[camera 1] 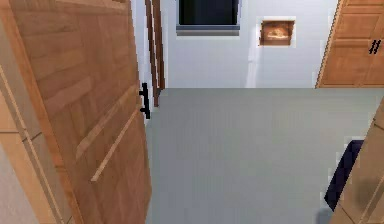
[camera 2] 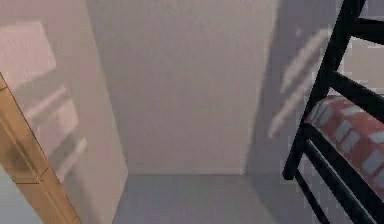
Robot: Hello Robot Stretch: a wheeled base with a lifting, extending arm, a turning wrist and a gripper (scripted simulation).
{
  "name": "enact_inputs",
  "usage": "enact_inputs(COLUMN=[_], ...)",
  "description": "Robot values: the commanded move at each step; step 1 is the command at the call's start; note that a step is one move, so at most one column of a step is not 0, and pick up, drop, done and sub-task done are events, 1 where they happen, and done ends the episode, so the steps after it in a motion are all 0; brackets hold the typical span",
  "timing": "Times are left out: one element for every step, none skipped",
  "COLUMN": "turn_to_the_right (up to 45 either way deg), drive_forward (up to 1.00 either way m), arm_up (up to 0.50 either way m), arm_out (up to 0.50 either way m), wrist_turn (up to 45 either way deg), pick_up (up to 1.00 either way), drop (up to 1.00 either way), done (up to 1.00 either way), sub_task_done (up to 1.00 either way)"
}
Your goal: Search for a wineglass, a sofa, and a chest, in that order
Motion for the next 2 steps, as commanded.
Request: enact_inputs(turn_to_the_right=[0.0,-3.0], drive_forward=[1.0,0.0], arm_up=[0.0,0.0], arm_out=[0.0,0.0], wrist_turn=[0.0,0.0], pick_up=[0.0,0.0], drop=[0.0,0.0], done=[0.0,0.0], sub_task_done=[0.0,0.0])
